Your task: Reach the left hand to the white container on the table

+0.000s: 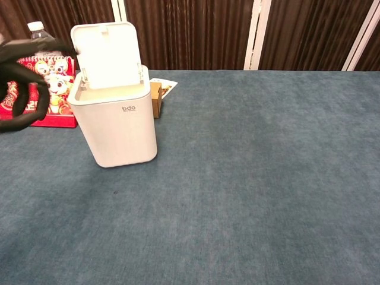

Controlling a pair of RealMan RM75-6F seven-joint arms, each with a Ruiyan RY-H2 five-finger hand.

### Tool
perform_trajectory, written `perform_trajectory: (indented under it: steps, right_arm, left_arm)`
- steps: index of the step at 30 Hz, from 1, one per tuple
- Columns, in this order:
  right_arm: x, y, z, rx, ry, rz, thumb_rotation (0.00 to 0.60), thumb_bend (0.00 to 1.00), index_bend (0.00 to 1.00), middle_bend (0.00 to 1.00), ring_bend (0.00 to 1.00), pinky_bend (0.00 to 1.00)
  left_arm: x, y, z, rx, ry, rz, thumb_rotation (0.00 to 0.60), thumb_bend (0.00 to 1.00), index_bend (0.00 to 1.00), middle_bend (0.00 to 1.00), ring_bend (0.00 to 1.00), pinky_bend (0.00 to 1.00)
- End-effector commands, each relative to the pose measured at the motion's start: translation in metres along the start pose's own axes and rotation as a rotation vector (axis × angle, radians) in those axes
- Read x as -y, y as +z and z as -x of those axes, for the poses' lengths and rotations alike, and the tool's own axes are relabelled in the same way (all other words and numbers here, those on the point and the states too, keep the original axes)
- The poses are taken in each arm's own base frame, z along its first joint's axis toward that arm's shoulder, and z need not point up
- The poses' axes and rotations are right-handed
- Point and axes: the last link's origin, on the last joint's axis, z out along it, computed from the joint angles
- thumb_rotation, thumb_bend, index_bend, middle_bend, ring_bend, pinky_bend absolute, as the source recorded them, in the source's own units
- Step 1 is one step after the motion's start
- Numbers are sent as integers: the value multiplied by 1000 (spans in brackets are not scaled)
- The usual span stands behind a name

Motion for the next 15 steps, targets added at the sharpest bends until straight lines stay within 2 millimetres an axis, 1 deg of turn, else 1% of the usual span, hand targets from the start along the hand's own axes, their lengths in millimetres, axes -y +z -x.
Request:
perform_trajectory:
  steps: [1,3,5,6,8,15]
  right_arm:
    - [1,1,2,5,-6,0,600,241,0,0,0,0]
    - [2,1,4,12,-11,0,600,241,0,0,0,0]
    - [4,2,6,15,-14,1,600,241,0,0,0,0]
    - [5,2,7,15,-15,-2,600,241,0,0,0,0]
    - [6,3,9,20,-19,0,600,241,0,0,0,0]
    - [7,2,9,21,-26,-10,600,241,0,0,0,0]
  left_arm:
    - [46,-85,17,-18,85,-124,600,445,0,18,9,117]
    - [58,-112,28,-54,59,-175,600,443,0,0,0,72]
    - [69,-127,36,-43,64,-227,600,436,0,0,0,63]
    - [72,-130,36,-11,98,-211,600,433,0,0,0,58]
    - [73,-130,34,-17,67,-218,600,431,0,0,0,55]
    - [79,-127,33,3,78,-247,600,432,0,0,0,55]
